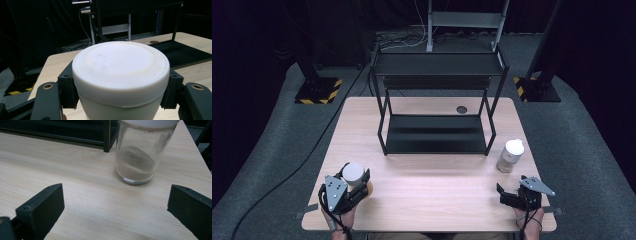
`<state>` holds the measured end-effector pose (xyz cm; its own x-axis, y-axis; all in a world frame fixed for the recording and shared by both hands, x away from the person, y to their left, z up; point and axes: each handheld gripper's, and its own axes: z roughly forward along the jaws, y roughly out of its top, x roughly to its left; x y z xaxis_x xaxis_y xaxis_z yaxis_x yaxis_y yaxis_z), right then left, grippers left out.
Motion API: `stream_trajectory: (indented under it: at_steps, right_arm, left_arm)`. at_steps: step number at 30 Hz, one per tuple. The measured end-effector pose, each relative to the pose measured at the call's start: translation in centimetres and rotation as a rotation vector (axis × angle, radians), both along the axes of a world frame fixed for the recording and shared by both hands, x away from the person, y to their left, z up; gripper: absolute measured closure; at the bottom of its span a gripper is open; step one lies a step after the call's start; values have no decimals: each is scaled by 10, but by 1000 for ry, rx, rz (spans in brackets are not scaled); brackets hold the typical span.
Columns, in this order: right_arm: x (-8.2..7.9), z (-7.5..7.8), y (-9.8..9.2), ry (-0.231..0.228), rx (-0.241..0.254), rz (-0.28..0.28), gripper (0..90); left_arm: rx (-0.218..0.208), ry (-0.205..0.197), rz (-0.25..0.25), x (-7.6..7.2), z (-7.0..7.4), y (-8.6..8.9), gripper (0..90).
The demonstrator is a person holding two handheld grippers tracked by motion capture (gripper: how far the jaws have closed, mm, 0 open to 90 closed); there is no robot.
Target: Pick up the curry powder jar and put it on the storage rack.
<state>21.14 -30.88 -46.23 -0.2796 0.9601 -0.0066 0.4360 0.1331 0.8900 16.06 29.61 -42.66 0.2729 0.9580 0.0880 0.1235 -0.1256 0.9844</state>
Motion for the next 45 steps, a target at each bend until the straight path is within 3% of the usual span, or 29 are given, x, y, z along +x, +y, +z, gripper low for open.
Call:
stream_trajectory:
  at_steps: [23,45]
  right_arm:
    - [0,0,0,2,1,4,1]
    - [1,0,-1,4,1,5,2]
  left_arm:
    - [2,-22,-32,15,13,-8,334]
    - [12,-30,-81,38,30,-17,334]
